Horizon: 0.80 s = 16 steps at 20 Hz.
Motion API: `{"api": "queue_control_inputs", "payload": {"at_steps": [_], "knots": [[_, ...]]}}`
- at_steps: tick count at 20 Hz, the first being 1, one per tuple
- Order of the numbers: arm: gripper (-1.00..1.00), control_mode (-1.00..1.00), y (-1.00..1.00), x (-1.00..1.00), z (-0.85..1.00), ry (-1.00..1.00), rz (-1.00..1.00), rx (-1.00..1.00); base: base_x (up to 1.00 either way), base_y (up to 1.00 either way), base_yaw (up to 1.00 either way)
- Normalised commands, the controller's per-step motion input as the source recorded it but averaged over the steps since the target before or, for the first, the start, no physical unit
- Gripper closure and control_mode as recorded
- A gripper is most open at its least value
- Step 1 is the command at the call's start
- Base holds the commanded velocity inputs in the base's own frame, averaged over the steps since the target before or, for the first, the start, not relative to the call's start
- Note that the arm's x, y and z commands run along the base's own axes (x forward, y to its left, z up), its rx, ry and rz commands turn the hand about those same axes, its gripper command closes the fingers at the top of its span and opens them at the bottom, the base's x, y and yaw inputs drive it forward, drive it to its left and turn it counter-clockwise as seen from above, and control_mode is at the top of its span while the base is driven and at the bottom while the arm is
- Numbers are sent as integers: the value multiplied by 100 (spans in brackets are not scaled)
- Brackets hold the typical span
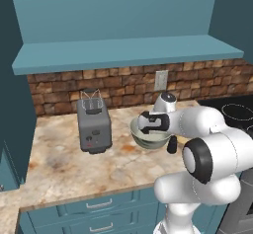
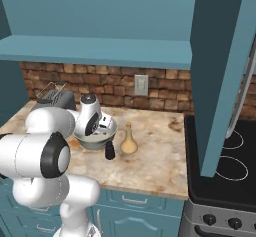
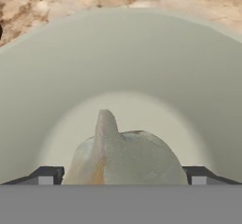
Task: Retrieve the bottle and the shaker from the cabinet and place them next to the mixing bowl on the counter. Then add garlic from the fridge to the mixing bowl.
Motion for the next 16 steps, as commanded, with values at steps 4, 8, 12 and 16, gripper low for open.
{"api": "queue_control_inputs", "payload": {"at_steps": [4, 8, 12, 16], "knots": [[-100, -100, 5, 0, 7, 0, 0, -4, 0, 0, 0], [-100, -100, 0, -13, 32, -3, 0, -2, 0, 0, 0], [-100, -100, 0, -15, 33, -4, 0, 0, 0, 0, 0], [-100, -100, 0, -4, 9, 0, 0, 0, 0, 0, 0]]}}
